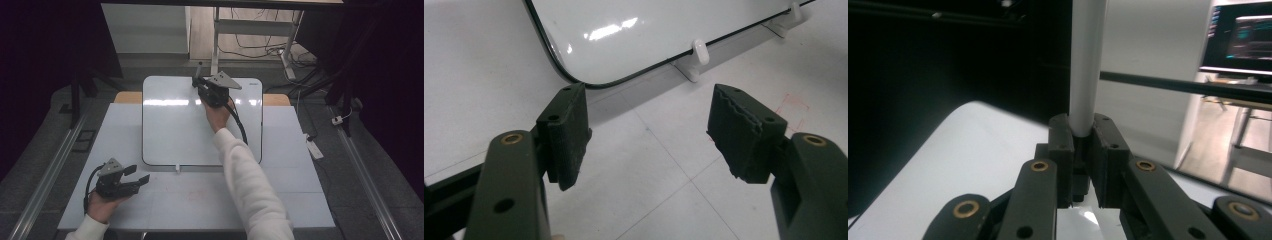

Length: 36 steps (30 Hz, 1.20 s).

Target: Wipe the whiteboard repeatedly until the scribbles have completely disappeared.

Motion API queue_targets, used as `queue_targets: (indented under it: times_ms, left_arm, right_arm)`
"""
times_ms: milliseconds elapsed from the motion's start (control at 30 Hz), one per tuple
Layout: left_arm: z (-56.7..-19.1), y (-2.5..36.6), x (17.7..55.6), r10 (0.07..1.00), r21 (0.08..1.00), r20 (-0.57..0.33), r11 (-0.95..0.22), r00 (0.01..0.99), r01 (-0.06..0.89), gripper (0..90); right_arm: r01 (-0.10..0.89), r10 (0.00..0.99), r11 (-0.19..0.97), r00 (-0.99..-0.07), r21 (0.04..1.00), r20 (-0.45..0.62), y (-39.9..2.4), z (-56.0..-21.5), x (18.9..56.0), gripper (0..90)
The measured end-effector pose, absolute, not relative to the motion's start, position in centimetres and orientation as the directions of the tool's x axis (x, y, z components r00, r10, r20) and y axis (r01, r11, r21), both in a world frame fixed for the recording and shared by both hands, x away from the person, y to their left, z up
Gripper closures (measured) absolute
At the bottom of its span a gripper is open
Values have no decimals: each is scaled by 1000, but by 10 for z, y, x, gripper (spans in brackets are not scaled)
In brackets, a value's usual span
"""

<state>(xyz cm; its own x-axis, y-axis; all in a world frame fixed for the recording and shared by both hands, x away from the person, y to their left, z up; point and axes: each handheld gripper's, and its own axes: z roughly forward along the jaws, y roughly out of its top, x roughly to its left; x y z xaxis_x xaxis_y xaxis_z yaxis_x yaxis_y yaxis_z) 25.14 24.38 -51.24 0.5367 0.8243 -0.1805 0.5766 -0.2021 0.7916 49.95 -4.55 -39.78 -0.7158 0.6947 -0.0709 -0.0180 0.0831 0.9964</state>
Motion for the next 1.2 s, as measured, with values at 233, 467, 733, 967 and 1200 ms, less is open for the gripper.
queue_targets:
  times_ms: [233,467,733,967,1200]
  left_arm:
    - [-512,243,250,826,793,-176,-204,536,574,334]
    - [-512,242,251,829,791,-173,-204,531,577,334]
    - [-512,241,251,836,793,-166,-203,524,575,334]
    - [-502,235,250,835,819,-156,-189,528,541,333]
    - [-488,215,249,813,846,-126,-212,568,490,333]
  right_arm:
    - [-5,612,172,-783,985,-110,-35,-412,479,801]
    - [15,601,178,-793,984,-97,-55,-411,465,801]
    - [86,563,200,-825,976,-43,-95,-419,430,800]
    - [168,514,227,-857,959,28,-133,-434,384,799]
    - [182,484,254,-874,950,38,-147,-449,351,799]
